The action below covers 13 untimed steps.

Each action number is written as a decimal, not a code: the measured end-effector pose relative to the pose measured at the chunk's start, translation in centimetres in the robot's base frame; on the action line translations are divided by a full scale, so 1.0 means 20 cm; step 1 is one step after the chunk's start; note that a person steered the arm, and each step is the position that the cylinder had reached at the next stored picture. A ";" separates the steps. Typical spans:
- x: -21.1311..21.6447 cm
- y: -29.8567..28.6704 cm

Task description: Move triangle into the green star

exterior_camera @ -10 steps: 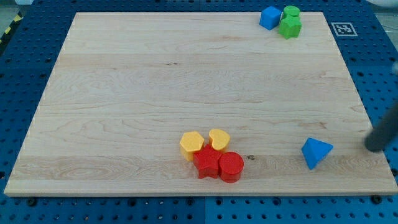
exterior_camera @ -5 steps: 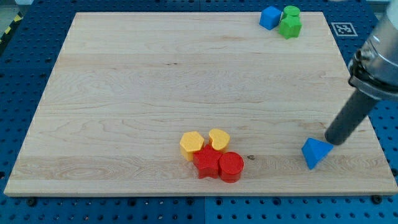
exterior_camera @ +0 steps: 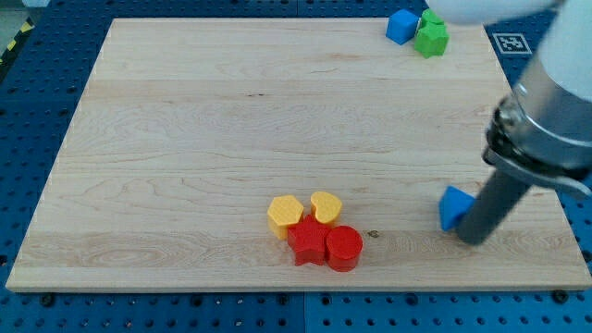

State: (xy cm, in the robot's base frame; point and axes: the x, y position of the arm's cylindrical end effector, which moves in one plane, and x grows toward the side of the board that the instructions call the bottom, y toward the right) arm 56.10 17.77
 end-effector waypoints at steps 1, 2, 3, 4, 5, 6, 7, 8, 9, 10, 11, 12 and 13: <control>-0.25 -0.09; -0.53 -0.19; -0.79 -0.26; -0.95 -0.33; -0.82 -0.34; -0.74 -0.47; -0.84 -0.63; -0.94 -0.56; -1.03 -0.37; -1.02 -0.39; -0.92 -0.38; -0.92 -0.19; -1.08 -0.10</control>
State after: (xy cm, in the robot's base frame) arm 34.48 15.69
